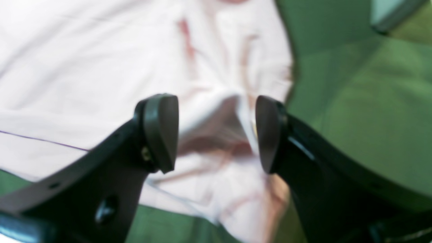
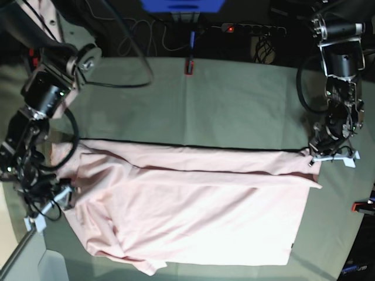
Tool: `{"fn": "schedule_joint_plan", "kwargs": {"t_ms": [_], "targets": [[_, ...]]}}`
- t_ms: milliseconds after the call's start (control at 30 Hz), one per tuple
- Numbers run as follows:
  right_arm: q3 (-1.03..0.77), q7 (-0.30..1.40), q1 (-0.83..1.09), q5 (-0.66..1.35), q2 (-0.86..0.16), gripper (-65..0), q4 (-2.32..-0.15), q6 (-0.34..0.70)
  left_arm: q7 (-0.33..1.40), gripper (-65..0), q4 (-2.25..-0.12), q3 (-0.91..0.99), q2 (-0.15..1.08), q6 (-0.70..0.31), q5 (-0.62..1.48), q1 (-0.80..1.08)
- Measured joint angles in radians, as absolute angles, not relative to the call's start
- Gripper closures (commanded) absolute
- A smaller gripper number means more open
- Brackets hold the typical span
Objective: Layout the t-shirt on the table in an organized manner, then fold the t-shirt properly
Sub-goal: 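Regrasp the folded edge with the right gripper beside the left gripper's line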
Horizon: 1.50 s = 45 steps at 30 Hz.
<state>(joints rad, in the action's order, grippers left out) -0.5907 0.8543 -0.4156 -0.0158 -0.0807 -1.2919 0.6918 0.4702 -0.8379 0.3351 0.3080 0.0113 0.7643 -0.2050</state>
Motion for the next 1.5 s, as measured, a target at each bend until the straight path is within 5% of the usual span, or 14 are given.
{"fn": "schedule_joint_plan", "kwargs": {"t_ms": [367, 1500], "targets": [[-0.591, 0.783, -0.262, -0.019, -0.191, -36.7, -1.290, 0.692, 0.469, -0.1, -0.838, 0.331, 0.308, 0.011, 0.764, -0.205], [-0.638, 0.679, -0.126, -0.019, -0.186, -36.8, -1.283, 0.692, 0.455, -0.1, -0.837, 0.331, 0.308, 0.004, 0.768, -0.194]]}}
